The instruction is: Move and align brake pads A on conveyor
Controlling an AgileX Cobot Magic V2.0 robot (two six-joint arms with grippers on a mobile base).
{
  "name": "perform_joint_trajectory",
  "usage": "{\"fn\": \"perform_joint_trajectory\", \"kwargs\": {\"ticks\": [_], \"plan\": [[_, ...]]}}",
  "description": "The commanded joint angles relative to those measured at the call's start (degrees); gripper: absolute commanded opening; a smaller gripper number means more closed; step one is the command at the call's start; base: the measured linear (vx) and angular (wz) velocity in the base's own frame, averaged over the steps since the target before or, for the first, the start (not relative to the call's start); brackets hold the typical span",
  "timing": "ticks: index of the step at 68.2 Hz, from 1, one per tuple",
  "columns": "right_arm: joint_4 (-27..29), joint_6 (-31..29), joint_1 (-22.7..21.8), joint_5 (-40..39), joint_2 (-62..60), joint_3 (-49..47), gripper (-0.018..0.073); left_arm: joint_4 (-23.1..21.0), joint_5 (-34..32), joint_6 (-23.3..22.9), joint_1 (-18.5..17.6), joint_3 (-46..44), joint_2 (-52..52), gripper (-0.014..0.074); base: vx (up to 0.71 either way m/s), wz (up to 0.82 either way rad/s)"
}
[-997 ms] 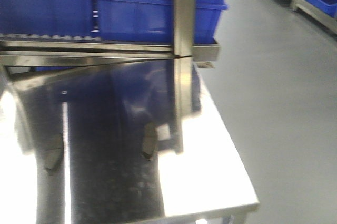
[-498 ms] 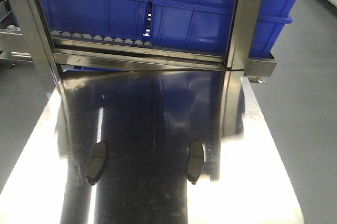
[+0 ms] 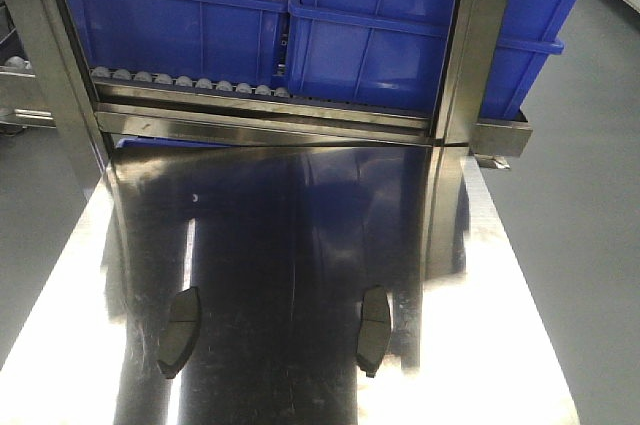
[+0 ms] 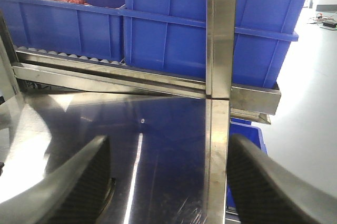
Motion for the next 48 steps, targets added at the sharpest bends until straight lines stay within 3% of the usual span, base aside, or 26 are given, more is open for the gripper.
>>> {"fn": "perform_joint_trajectory", "kwargs": {"ticks": [1, 48], "plan": [[-0.2, 0.0, -0.1, -4.4, 0.6, -1.5, 0.0452, -0.4, -4.2, -0.1, -0.2, -1.2, 0.8, 0.0363, 0.00, 0.01], [-0.2, 0.0, -0.1, -4.4, 0.6, -1.5, 0.0452, -0.4, -4.2, -0.1, -0.2, -1.2, 0.8, 0.0363, 0.00, 0.00]]}}
